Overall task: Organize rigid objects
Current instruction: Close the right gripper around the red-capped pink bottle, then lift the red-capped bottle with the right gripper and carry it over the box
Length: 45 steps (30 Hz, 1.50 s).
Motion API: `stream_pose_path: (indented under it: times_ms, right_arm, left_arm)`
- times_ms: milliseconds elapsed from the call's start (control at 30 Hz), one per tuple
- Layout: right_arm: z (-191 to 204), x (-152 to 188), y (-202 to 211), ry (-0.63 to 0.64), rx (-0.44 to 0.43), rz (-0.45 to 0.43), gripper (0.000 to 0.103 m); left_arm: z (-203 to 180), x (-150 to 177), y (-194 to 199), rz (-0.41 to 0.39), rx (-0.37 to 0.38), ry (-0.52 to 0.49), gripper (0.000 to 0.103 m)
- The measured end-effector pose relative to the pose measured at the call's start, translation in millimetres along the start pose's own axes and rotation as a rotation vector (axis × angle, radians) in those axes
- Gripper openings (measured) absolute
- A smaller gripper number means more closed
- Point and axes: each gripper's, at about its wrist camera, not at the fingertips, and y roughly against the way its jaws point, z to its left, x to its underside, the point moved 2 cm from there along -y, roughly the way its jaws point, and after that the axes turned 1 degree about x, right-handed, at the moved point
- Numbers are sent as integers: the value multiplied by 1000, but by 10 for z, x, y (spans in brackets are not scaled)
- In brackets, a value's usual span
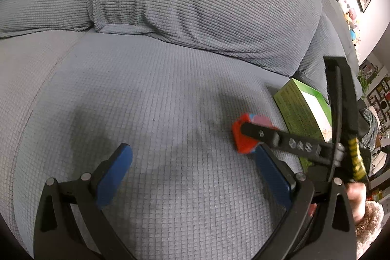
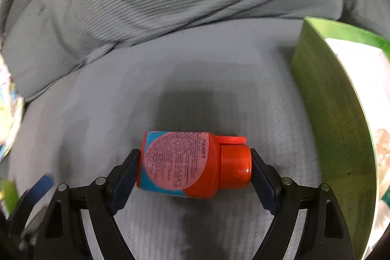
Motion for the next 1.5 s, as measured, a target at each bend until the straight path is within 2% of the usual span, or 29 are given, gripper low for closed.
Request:
stream_pose_path:
  times_ms: [167, 300, 433, 533, 833, 967, 1067, 1167, 1267, 1367, 1500]
  right_arm:
    - [55, 217, 93, 32, -132, 87, 85]
    - [115, 343, 100, 64, -202, 148, 86]
    - [103, 381, 150, 76, -194, 129, 86]
    - [47, 367, 178, 57, -210, 126, 92]
    - [-179, 282, 515, -38, -284, -7, 92]
    - [-167, 301, 378, -47, -296, 27, 91]
    - [-145, 305, 298, -55, -309, 42, 89]
    - [-123, 339, 254, -48, -298, 47, 84]
    - [-113, 371, 210, -42, -303, 59, 81]
    - [-96, 414, 166, -37, -302, 74, 77]
    - [-64, 455, 133, -16, -271, 62, 77]
  left_arm:
    - [0, 59, -30, 8, 21, 11, 100]
    - [-28, 68, -14, 12, 51, 6, 100]
    - [-58, 99, -31, 30, 62, 3, 100]
    - [-84, 116, -42, 42, 76, 0, 100]
    - [-327, 262, -149, 97, 151, -52, 100]
    - [-488, 390, -281, 154, 170, -77, 99]
    - [-555, 488, -387, 192, 155, -89, 92]
    - [-574, 555, -491, 229, 143, -81, 78]
    - [-566, 554, -523, 220, 126, -82, 73]
    - [-595, 566, -518, 221, 152, -75, 62]
    - [-619, 598, -509, 204, 120, -100, 59]
